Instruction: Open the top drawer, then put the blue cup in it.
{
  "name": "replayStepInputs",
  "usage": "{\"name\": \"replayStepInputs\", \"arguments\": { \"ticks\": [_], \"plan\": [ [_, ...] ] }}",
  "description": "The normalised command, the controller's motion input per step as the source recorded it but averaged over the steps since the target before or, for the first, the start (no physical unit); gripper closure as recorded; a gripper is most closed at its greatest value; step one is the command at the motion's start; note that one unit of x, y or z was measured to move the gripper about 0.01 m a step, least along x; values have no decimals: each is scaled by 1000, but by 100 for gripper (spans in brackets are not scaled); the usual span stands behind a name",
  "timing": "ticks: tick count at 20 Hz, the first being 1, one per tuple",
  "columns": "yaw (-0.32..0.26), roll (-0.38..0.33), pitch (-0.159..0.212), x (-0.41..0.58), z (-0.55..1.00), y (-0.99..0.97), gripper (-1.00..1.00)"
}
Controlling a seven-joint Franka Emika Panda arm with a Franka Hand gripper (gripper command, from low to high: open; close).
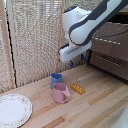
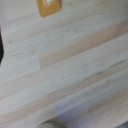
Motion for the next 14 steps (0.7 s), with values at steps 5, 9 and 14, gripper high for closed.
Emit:
{"name": "replayStepInputs", "arguments": {
  "ticks": [5, 9, 14],
  "plan": [
    [-59, 107, -8, 683, 154, 438, -100],
    [-76, 104, -16, 526, -59, 173, -100],
    [-102, 87, -1, 317, -207, 6, -100]
  ]
}}
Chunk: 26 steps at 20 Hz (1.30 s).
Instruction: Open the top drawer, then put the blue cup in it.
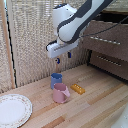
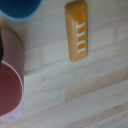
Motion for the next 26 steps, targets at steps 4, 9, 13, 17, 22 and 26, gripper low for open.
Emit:
{"name": "replayStepInputs", "arguments": {
  "ticks": [4, 9, 13, 17, 22, 26],
  "plan": [
    [-241, 92, 14, 22, -224, -26, -100],
    [-371, 47, 0, 0, -266, 0, -100],
    [-368, 48, -31, 62, -331, 0, -100],
    [-274, 42, -2, 206, -356, 0, -100],
    [-191, 48, 0, 218, -396, 0, -100],
    [-91, 59, 0, 230, -365, -39, -100]
  ]
}}
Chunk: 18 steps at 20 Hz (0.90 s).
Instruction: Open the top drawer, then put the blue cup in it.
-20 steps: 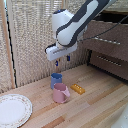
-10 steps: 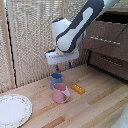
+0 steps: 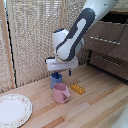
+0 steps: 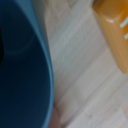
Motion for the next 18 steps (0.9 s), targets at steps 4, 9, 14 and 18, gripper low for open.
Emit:
{"name": "replayStepInputs", "arguments": {
  "ticks": [4, 9, 14, 18],
  "plan": [
    [-13, 33, 1, 102, -302, -70, -100],
    [0, 4, 4, -29, -60, 0, 100],
    [41, 0, 10, -5, -2, 4, 100],
    [9, -3, -10, -48, 0, 11, 100]
  ]
}}
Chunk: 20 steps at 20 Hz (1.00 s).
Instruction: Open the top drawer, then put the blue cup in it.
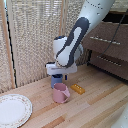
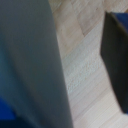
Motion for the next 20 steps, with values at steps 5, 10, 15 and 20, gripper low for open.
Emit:
{"name": "replayStepInputs", "arguments": {
  "ticks": [5, 10, 15, 20],
  "plan": [
    [-45, 25, -61, -141, 101, 0, 100],
    [-134, 89, -35, -24, 596, -21, 100],
    [-152, 18, 0, 73, 1000, -46, 100],
    [-179, 0, 0, 207, 1000, 0, 100]
  ]
}}
